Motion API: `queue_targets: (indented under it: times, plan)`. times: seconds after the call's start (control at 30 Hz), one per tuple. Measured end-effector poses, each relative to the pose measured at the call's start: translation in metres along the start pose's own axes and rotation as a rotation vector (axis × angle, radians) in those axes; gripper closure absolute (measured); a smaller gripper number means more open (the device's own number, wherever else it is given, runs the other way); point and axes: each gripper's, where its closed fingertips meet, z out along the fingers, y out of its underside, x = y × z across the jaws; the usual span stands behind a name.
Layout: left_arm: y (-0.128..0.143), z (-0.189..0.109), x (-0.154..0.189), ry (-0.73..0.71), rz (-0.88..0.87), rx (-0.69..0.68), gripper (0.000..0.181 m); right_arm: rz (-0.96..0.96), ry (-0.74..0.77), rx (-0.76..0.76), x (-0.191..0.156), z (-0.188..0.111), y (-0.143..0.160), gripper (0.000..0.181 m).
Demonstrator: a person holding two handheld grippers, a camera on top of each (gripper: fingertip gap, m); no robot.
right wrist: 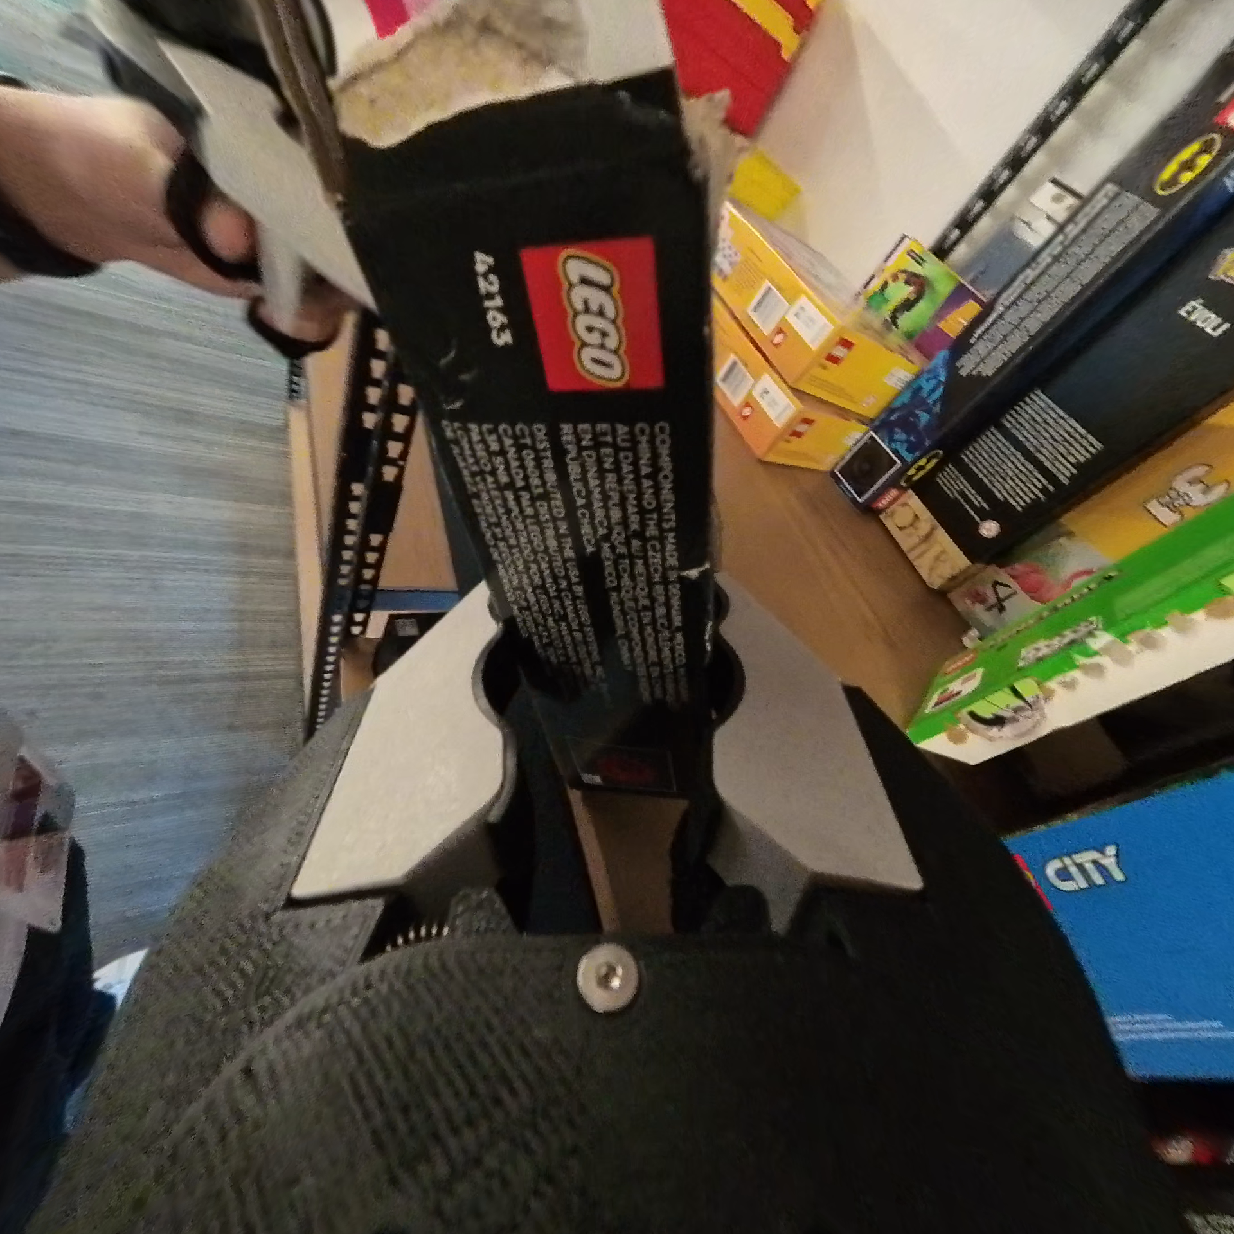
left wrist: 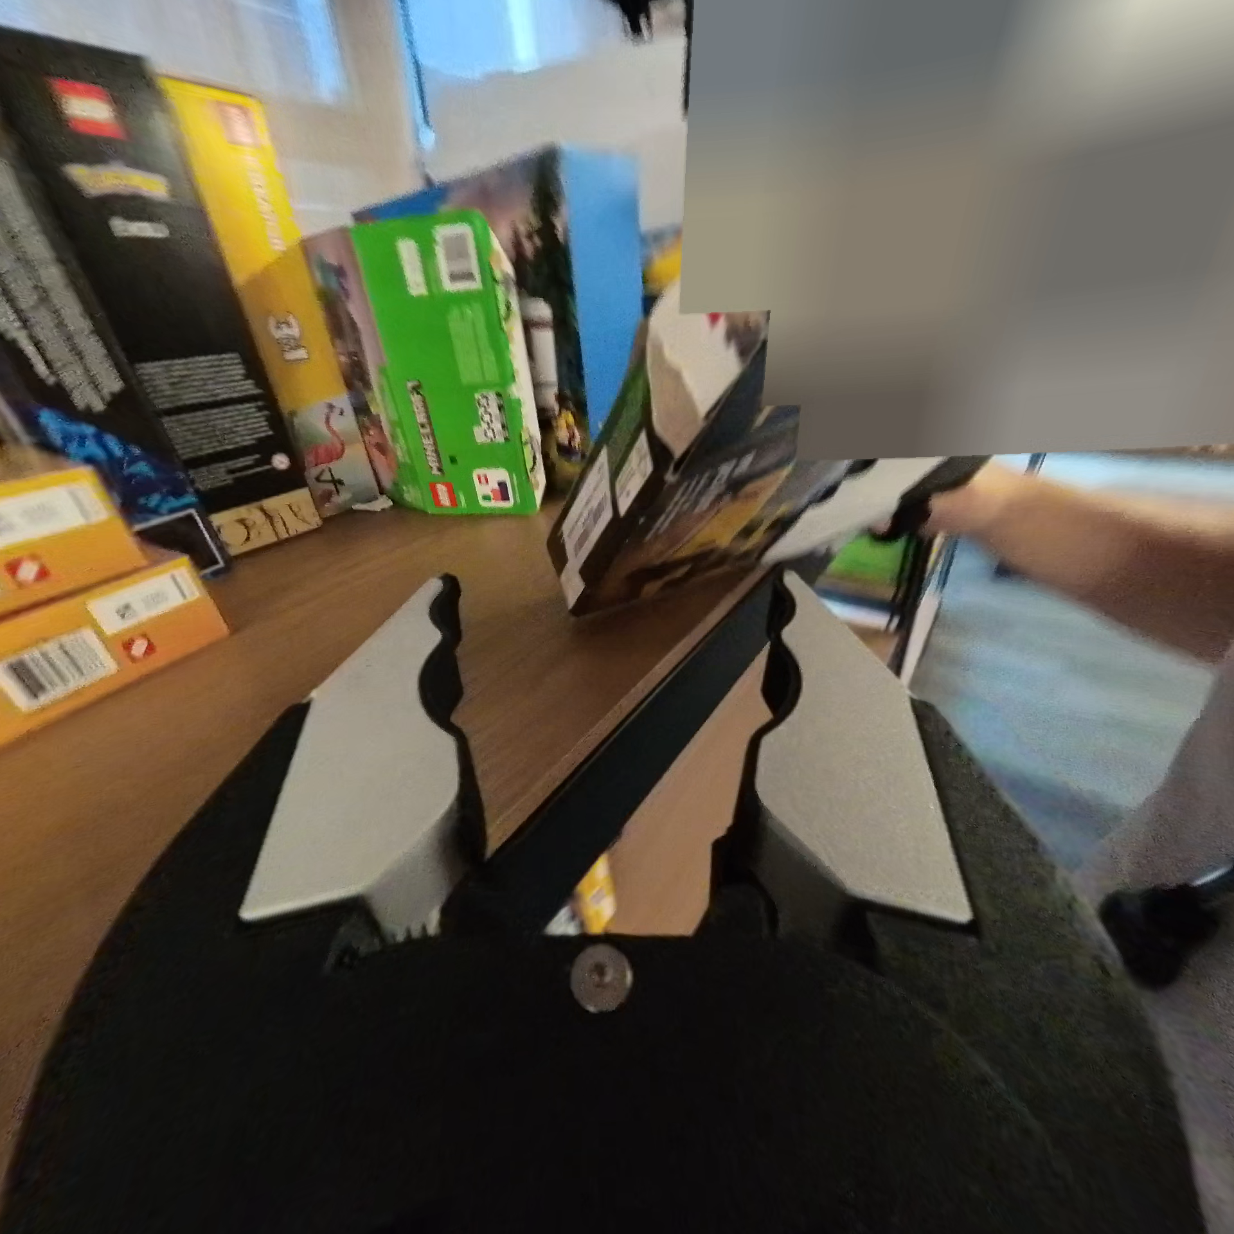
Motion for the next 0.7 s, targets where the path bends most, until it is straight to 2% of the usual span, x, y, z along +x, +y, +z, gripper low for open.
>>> queue_targets:
  times: [0.07, 0.17, 0.3, 0.43, 0.57, 0.63, 0.7]
  plan:
    - [0.012, 0.014, 0.009, 0.022, 0.163, -0.096, 0.084, -0.025, -0.05, 0.036, -0.005, -0.007, -0.001, 0.129]
    - [0.02, 0.038, 0.015, 0.02, 0.375, -0.174, 0.089, -0.04, -0.113, 0.092, -0.011, -0.015, -0.002, 0.13]
    - [0.031, 0.069, 0.025, 0.058, 0.465, -0.244, 0.093, -0.062, -0.21, 0.135, -0.023, -0.026, -0.004, 0.129]
    - [0.046, 0.089, 0.057, 0.13, 0.521, -0.251, 0.104, -0.038, -0.276, 0.237, -0.032, -0.041, -0.009, 0.131]
    - [0.039, 0.093, 0.071, 0.108, 0.476, -0.227, 0.113, -0.036, -0.289, 0.299, -0.034, -0.056, -0.016, 0.129]
    - [0.026, 0.091, 0.078, 0.065, 0.517, -0.213, 0.115, -0.042, -0.279, 0.33, -0.033, -0.066, -0.029, 0.125]
    - [0.009, 0.09, 0.086, 0.029, 0.515, -0.205, 0.115, -0.046, -0.203, 0.329, -0.026, -0.073, -0.047, 0.119]
